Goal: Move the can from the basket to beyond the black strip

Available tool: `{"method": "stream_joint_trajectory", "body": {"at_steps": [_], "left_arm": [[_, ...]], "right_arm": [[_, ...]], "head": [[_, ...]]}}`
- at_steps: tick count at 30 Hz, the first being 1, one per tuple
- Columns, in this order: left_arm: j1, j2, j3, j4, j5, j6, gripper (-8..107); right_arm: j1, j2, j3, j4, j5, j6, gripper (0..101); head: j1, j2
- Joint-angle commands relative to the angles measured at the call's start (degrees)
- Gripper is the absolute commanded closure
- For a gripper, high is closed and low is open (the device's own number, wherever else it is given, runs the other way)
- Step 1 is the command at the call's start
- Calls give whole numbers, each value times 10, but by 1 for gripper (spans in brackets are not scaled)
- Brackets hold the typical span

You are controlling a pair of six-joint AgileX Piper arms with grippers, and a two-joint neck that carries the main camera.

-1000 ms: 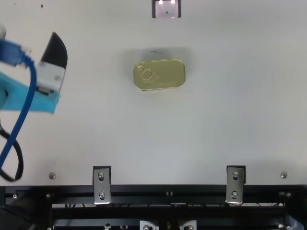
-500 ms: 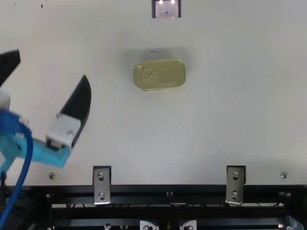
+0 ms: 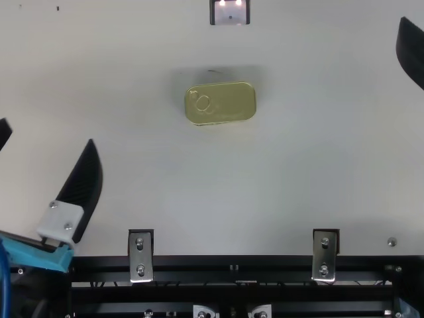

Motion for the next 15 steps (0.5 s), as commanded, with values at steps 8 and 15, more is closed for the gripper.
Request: {"method": "stream_joint_trajectory", "body": {"at_steps": [8,15], "left_arm": [[10,-17,4,2,1,-2,9],[10,-17,4,2,1,-2,9]], "right_arm": [[-117,85,23,92,177,-278,0],[-130,128,55,119,192,-369,0]], "head": [[-6,0],[-6,0]]}}
